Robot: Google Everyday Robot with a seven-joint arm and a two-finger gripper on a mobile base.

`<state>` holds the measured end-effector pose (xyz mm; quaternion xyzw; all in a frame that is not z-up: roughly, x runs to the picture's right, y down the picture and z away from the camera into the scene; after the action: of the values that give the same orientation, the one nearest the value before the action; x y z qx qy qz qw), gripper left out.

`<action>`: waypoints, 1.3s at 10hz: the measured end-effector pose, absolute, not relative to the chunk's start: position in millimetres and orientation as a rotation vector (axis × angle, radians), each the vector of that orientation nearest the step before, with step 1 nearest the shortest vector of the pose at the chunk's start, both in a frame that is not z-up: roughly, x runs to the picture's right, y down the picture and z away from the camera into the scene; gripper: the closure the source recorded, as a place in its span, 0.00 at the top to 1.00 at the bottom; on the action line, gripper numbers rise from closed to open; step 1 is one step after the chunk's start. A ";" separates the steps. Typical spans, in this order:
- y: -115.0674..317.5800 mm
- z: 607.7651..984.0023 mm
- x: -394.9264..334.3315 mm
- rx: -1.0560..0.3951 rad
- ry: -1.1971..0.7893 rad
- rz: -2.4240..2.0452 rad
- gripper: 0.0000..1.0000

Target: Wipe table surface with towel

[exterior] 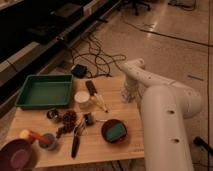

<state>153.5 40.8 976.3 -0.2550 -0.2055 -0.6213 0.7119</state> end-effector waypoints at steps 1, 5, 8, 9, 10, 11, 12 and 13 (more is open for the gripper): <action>41.5 979.5 132.0 -0.544 -0.479 -1.397 0.00; 67.0 963.3 69.0 -0.479 -0.580 -1.490 0.00; 70.4 960.6 63.2 -0.472 -0.596 -1.494 0.00; 72.7 955.7 62.9 -0.468 -0.609 -1.512 0.00; 80.8 940.9 63.1 -0.468 -0.638 -1.527 0.00; 94.9 923.4 66.8 -0.477 -0.660 -1.541 0.00; 108.2 904.4 70.6 -0.478 -0.672 -1.546 0.00; 121.9 887.1 75.3 -0.480 -0.680 -1.544 0.00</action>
<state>75.3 121.9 887.1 -0.2105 -0.2982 -0.6767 0.6394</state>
